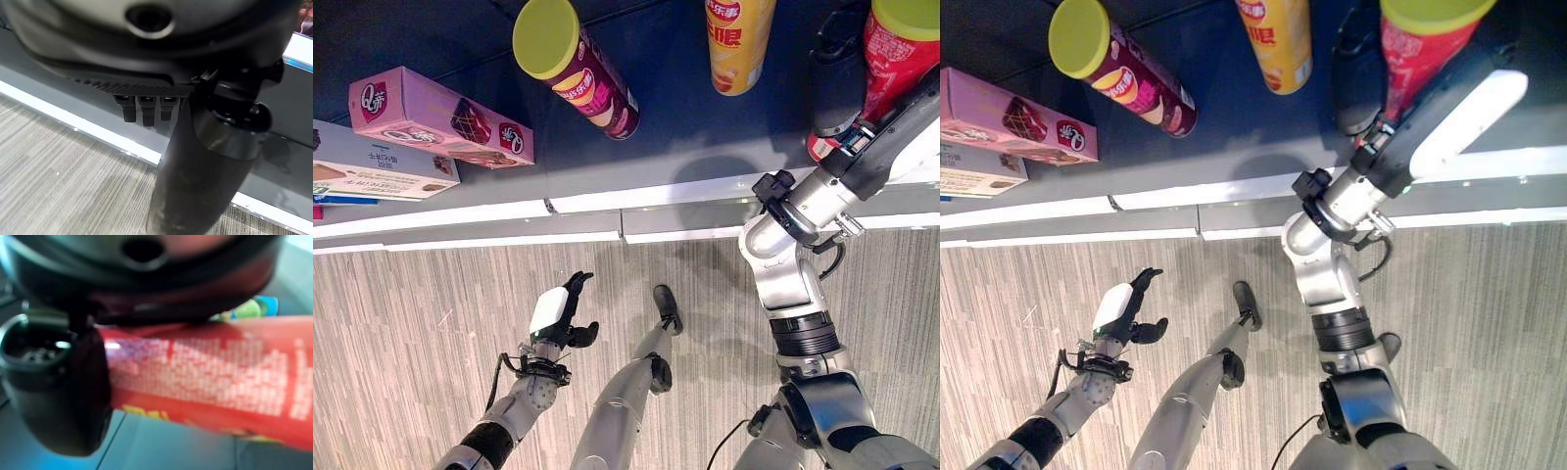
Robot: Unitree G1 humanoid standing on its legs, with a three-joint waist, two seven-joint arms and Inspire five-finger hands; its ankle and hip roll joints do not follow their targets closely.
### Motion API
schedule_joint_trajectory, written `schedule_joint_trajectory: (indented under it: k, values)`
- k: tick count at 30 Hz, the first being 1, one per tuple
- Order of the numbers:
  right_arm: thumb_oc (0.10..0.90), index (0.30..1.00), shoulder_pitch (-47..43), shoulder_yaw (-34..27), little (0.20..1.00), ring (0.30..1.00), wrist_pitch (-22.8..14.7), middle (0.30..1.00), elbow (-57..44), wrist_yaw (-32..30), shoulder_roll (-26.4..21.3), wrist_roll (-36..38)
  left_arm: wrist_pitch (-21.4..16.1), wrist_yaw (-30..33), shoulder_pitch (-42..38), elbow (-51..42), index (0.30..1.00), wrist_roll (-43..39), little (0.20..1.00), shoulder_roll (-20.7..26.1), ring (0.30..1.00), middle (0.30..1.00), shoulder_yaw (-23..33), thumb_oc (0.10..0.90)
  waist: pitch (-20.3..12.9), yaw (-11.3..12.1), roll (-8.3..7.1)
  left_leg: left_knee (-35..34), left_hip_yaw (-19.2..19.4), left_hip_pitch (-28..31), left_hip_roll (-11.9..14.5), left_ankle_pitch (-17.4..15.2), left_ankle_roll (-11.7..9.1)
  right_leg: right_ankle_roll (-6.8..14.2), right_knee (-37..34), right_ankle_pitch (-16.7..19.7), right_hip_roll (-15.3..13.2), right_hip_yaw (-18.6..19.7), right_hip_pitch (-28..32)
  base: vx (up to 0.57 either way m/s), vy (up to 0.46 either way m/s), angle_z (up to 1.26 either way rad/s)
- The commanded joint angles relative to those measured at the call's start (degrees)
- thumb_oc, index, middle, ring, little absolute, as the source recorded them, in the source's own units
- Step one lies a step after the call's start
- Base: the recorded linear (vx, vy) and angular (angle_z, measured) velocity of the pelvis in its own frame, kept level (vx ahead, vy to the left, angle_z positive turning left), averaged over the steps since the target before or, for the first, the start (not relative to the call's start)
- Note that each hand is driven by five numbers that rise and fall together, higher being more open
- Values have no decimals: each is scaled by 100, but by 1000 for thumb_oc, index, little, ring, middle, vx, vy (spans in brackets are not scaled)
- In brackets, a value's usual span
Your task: Put the goods on the table back onto the shelves and tidy them up.
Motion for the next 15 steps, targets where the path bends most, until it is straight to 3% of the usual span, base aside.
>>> schedule_joint_trajectory:
  k: [1,15]
  values:
    - [800,900,-385,-34,900,900,-598,900,-474,-124,-286,-181,-59,440,78,-124,900,142,900,270,900,900,59,800,-269,199,302,1427,-146,264,67,-2093,-589,128,44,1762,33,70,-337,0,0,0]
    - [800,900,111,146,900,900,-719,900,-1320,0,-81,-495,173,834,40,-271,900,847,900,467,900,900,-131,800,-360,127,241,1589,-151,338,114,-2185,-520,128,156,1735,75,214,-348,-3,1,-1]
